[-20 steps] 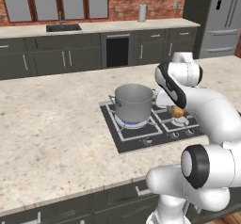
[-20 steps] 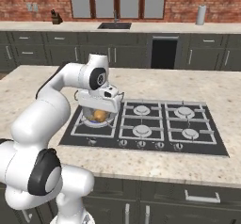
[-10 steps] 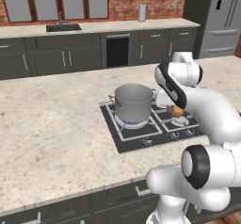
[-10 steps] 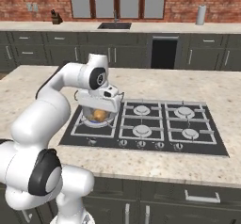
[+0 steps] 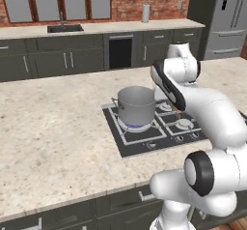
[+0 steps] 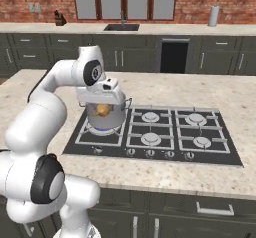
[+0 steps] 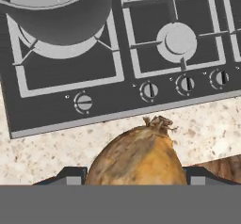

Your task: Turn on the burner for the pot on the stove. Wait thirty seconds for the pot to heat up. Then add the onion to the pot.

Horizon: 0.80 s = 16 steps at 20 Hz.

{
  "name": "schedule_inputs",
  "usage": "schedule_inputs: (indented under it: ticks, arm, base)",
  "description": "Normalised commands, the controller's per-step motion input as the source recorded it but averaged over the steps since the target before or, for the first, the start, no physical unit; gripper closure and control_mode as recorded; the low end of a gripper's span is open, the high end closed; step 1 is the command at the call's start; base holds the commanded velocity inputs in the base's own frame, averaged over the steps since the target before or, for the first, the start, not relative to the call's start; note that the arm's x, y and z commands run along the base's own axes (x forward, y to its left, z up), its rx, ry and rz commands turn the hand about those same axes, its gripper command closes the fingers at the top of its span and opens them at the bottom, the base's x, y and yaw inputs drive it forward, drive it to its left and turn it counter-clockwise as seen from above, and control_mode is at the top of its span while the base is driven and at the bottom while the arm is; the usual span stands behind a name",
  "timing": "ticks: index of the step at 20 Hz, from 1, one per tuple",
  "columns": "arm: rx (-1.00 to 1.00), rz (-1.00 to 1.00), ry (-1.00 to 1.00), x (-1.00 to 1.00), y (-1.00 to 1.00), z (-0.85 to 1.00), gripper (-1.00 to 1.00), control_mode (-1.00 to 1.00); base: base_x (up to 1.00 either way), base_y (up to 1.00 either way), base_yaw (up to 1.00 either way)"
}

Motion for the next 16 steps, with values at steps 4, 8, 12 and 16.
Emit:
schedule_inputs:
  ticks: [4, 8, 12, 16]
  arm:
    - [0.00, -0.11, 0.06, 0.92, 0.27, 0.48, 1.00, -1.00]
    - [0.00, -0.21, 0.25, 1.00, 0.52, 0.45, 1.00, -1.00]
    - [0.00, -0.16, 0.16, 1.00, 0.53, 0.04, 1.00, -1.00]
    - [0.02, -0.03, -0.01, 1.00, 0.07, -0.11, 1.00, -1.00]
  base:
    - [0.00, 0.00, 0.00]
    - [0.00, 0.00, 0.00]
    - [0.00, 0.00, 0.00]
    - [0.00, 0.00, 0.00]
